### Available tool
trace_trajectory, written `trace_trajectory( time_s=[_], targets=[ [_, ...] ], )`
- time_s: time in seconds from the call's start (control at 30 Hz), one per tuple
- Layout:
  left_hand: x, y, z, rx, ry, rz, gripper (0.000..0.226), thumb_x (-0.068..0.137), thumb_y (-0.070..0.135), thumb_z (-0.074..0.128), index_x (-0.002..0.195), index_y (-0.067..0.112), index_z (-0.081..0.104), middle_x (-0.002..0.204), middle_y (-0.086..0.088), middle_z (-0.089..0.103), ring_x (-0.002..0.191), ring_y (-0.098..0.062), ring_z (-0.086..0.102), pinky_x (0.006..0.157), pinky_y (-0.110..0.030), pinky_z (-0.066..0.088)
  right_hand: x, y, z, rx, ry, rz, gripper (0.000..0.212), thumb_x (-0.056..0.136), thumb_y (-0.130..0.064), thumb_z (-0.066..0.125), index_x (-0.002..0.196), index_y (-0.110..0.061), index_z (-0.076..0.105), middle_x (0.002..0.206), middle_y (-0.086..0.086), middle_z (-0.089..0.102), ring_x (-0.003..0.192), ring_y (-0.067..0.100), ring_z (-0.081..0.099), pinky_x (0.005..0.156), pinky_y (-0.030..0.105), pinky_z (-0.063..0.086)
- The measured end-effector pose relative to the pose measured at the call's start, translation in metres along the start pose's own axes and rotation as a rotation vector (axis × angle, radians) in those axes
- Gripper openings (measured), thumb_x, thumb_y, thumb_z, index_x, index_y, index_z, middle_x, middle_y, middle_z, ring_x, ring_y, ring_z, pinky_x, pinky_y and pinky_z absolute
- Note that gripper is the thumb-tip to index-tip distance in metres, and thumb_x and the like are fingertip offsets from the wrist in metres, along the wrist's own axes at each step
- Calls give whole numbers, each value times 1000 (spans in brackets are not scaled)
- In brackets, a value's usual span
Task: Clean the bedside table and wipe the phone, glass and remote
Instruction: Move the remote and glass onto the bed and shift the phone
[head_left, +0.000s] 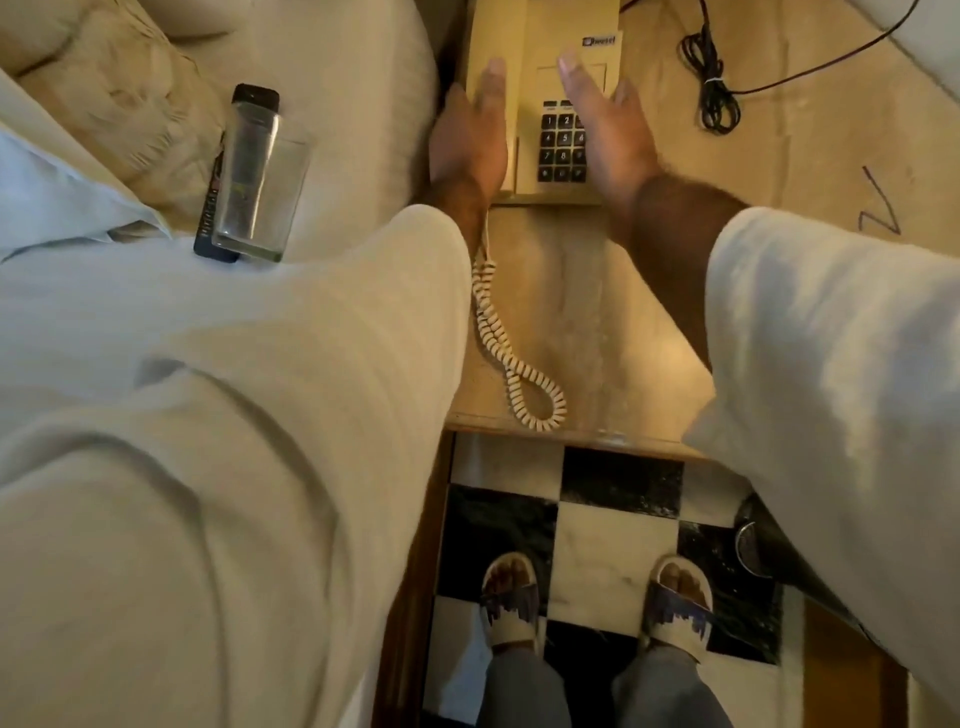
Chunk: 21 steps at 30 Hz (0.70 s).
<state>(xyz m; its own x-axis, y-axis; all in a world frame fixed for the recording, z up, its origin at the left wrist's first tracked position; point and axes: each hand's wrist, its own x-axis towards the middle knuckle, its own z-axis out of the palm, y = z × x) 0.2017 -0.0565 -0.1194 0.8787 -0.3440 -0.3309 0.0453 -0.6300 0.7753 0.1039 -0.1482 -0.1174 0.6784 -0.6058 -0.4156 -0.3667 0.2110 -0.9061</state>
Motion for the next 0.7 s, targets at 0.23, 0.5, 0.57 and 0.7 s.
trace_trajectory(
  time_s=[0.23, 0.5, 0.57, 0.7],
  targets=[
    [-78, -32, -8, -13, 171, 64, 70, 109, 61, 23, 153, 16, 54, 152, -8, 60, 144, -23, 53, 123, -37, 39, -84, 20, 9, 288, 49, 31, 64, 105, -42, 62, 161, -19, 41, 157, 1, 57, 146, 18, 53, 124, 41, 40],
    [-251, -95, -98, -206, 319, -73, 89, 84, 97, 23, 139, 39, 62, 120, 9, 74, 104, -3, 74, 74, -19, 61, -273, 31, 64, 363, -55, 84, 80, 78, -56, 82, 148, -59, 43, 131, -25, 70, 117, -3, 69, 88, 22, 63],
    [-265, -108, -132, -118, 396, -90, 101, 81, 100, 20, 144, 34, 62, 125, 2, 74, 105, -7, 74, 78, -22, 62, -299, 34, 90, 391, -87, 114, 94, 69, -55, 85, 151, -58, 39, 134, -22, 69, 116, -2, 70, 89, 19, 62],
    [-269, -127, -190, 0, 587, -176, 86, 93, 83, 16, 141, 31, 66, 117, -5, 75, 107, -26, 73, 72, -7, 57, -321, 28, 145, 402, -205, 137, 115, 73, -55, 88, 163, -55, 16, 158, -22, 48, 139, 3, 56, 107, 35, 58]
  ],
)
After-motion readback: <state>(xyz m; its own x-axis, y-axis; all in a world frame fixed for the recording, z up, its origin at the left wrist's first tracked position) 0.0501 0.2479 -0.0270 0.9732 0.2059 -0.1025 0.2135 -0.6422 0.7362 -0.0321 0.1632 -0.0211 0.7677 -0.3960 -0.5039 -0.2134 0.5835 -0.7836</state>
